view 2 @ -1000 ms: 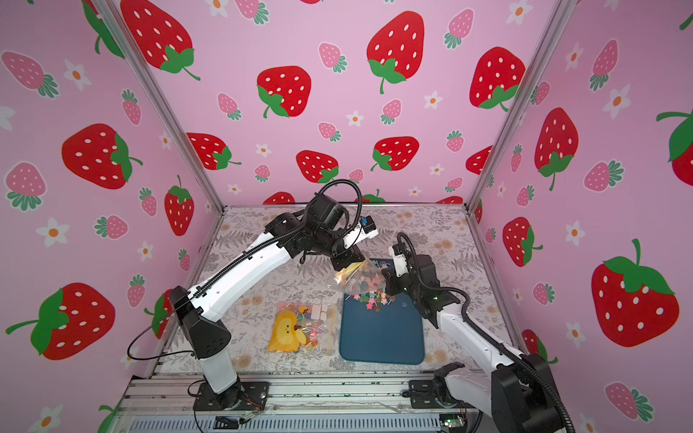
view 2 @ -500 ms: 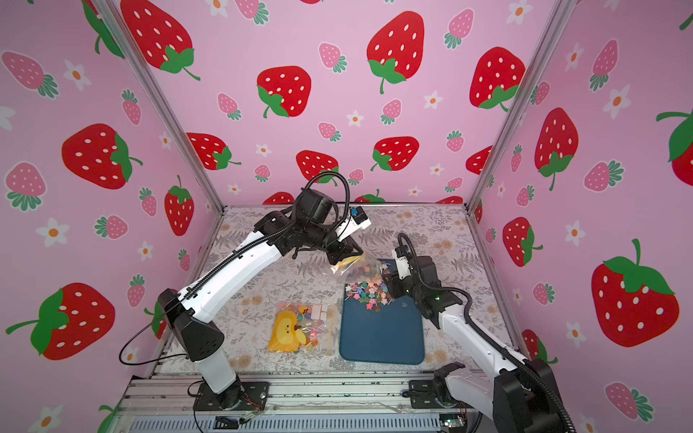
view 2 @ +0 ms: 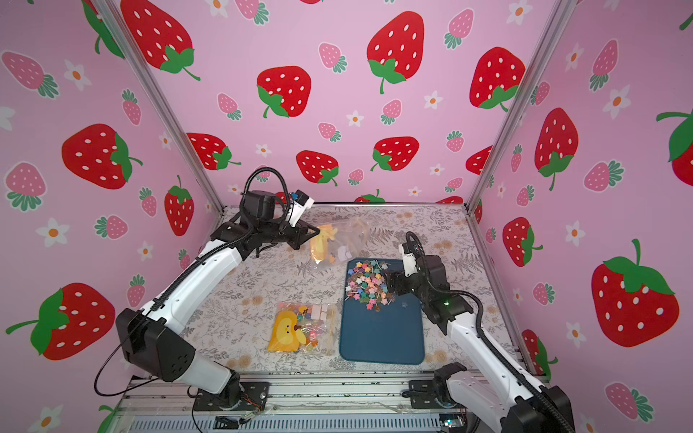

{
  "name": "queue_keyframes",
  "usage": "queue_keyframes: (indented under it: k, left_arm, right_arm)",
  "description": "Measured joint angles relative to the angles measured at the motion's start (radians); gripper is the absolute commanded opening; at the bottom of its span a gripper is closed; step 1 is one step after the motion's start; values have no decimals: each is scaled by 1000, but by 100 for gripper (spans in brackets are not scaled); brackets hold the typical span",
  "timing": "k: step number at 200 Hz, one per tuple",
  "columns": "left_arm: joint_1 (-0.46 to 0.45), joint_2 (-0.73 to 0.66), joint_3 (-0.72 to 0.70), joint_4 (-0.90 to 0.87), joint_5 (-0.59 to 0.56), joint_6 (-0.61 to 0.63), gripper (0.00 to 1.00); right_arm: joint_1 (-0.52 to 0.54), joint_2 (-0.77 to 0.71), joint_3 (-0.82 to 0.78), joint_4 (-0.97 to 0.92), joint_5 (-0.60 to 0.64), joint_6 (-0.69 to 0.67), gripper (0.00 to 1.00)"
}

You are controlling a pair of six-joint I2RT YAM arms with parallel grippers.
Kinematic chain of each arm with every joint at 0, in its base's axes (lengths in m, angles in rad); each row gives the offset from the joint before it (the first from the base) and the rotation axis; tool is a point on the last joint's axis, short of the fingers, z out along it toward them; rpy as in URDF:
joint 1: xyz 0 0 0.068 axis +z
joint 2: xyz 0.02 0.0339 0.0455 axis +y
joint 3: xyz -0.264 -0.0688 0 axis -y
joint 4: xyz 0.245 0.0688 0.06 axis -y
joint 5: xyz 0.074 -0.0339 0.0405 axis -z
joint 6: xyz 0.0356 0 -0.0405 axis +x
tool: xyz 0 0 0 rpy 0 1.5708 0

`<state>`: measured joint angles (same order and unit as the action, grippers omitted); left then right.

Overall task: Pour candies out of the ziploc bag
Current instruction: Place the ziploc bag at the center of the board.

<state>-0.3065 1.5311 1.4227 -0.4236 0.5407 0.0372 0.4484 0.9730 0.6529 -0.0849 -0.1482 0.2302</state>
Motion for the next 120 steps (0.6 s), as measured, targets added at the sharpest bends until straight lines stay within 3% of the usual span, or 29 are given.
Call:
queue_keyframes:
  k: [33, 62, 78, 88, 99, 120]
  left_arm:
    - [217, -2, -273, 235, 10, -247, 0]
    - [304, 49, -306, 281, 18, -357, 5]
    - [316, 60, -306, 286, 16, -377, 24]
    - [318, 60, -306, 283, 15, -384, 31]
    - [319, 58, -306, 282, 8, -399, 47]
    - [319, 40, -306, 239, -23, -405, 62]
  right_arm:
    - [0, -8, 0, -19, -6, 1, 79]
    - [0, -7, 0, -34, -10, 2, 79]
    - [0, -6, -1, -36, -9, 4, 79]
    - [0, -4, -1, -36, -9, 5, 79]
    - [0, -2, -1, -36, -8, 5, 79]
    - [0, 2, -1, -36, -5, 5, 79]
